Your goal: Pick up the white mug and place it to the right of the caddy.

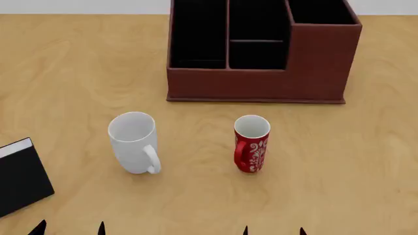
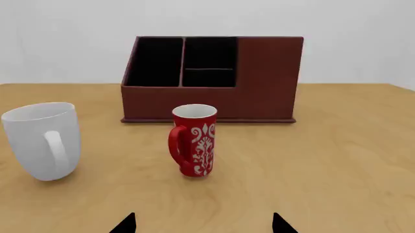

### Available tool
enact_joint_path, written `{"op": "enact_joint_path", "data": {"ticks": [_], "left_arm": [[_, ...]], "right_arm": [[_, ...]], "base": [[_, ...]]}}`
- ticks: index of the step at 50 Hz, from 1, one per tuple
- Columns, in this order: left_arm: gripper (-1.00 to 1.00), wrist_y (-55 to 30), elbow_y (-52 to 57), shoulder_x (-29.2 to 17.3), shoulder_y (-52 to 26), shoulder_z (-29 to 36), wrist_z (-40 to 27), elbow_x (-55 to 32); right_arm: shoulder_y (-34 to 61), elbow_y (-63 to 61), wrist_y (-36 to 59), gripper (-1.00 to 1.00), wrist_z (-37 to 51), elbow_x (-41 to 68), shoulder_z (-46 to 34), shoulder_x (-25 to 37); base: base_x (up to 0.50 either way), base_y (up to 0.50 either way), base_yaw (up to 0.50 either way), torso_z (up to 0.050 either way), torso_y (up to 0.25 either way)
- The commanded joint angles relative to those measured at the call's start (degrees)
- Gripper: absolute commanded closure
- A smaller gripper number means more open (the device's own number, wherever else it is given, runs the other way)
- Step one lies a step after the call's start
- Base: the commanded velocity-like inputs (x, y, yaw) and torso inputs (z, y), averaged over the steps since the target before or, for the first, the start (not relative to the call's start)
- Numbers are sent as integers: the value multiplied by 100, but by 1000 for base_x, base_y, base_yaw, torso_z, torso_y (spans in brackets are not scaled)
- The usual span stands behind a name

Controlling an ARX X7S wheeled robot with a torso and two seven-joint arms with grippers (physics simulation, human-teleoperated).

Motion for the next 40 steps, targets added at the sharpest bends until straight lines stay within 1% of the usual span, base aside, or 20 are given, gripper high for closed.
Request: {"op": "enact_joint_path", "data": {"ticks": [1, 5, 7, 9, 14, 17, 20, 22, 26, 29, 31, 38, 40], "left_arm": [[-100, 0, 0, -57, 0, 64, -64, -56], [-100, 152, -26, -145, 20, 169, -146, -109], [-100, 498, -128, -187, 53, 221, -183, -116], [-100, 699, -122, -238, 103, 269, -191, -125], [-100, 645, -56, -313, 72, 327, -274, -148], [-100, 501, 398, -390, 89, 406, -325, -30], [-100, 34, 1066, -447, 67, 383, -269, -231], [-100, -137, 1315, -494, -1, 398, -292, -209], [-100, -593, 1881, -564, -129, 408, -337, -222], [-100, -886, 2117, -616, -300, 438, -360, -205], [-100, -1212, 2296, -641, -437, 403, -288, -402], [-100, -1368, 2348, -688, -772, 447, -411, -318], [-100, -1304, 2297, -712, -807, 508, -437, -240]], "right_arm": [[0, 0, 0, -100, 0, 54, 0, 54], [-9, -41, -14, -100, 168, 130, -173, 142], [14, -12, -18, -100, 206, 159, -220, 183], [5, -44, -8, -100, 253, 151, -272, 216], [85, -151, 81, -100, 347, 202, -315, 293], [126, -602, 357, -100, 534, 142, -290, 317], [185, -1459, 970, -100, 597, 76, -329, 400], [301, -1907, 1356, -100, 628, 123, -284, 434], [479, -2508, 1873, -100, 628, 229, -237, 517], [603, -2723, 2125, -100, 650, 330, -161, 547], [673, -2788, 2211, -100, 647, 389, -140, 577], [907, -2853, 2405, -100, 661, 455, -157, 685], [958, -2747, 2363, -100, 662, 452, -166, 712]], "base": [[0, 0, -3, 0, 0], [0, 0, 0, 0, 0], [0, 0, 0, 0, 0], [0, 0, 0, 35, 0], [0, 0, 0, 50, 0], [0, 0, 0, 50, 0], [0, 0, 0, 50, 0], [0, 0, 0, 50, 0], [0, 0, 0, 50, 0], [0, 0, 0, 50, 0], [0, 0, 0, 50, 0], [0, 0, 0, 50, 0], [0, 0, 0, 50, 0]]}}
